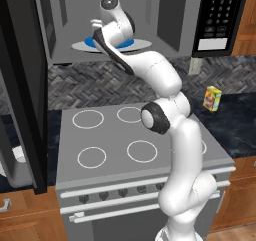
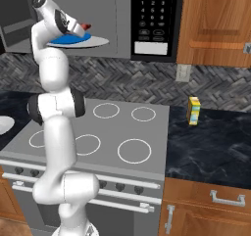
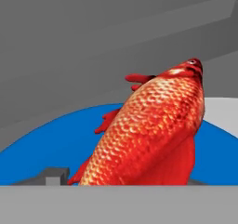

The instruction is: Pick the fish from the microwave and place it on plate located on the counter.

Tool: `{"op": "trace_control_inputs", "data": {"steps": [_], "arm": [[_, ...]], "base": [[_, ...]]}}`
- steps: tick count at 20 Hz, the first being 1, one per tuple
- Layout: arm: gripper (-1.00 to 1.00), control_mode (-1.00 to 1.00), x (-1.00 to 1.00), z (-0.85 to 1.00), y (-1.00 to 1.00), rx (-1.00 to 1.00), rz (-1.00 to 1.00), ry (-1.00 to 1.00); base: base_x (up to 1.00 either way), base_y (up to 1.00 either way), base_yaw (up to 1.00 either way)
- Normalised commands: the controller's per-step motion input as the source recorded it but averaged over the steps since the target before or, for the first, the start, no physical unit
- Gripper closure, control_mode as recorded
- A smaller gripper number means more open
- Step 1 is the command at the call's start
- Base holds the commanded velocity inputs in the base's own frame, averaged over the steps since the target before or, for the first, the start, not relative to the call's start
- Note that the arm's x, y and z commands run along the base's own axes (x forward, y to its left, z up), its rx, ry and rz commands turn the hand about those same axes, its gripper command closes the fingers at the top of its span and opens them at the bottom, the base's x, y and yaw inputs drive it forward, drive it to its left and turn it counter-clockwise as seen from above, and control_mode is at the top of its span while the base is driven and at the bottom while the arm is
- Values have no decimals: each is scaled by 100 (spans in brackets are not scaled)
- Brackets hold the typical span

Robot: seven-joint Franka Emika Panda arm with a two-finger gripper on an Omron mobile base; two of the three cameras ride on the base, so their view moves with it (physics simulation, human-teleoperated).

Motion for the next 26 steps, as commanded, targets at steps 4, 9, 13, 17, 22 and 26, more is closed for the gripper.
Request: {"op": "trace_control_inputs", "data": {"steps": [4, 9, 13, 17, 22, 26], "arm": [[100, -100, -44, 11, 0, 0, 0, -7], [100, -100, -82, 28, 0, 0, 3, -2], [100, -100, -100, 0, 0, 0, 4, 0], [100, -100, -100, 0, -12, 0, 5, 0], [100, -100, -100, 0, -29, 0, 14, 0], [100, -100, -100, 0, -6, 0, 25, 0]], "base": [[0, 0, 0], [0, 0, 0], [0, 0, 0], [0, 0, 0], [0, 0, 0], [0, 0, 0]]}}
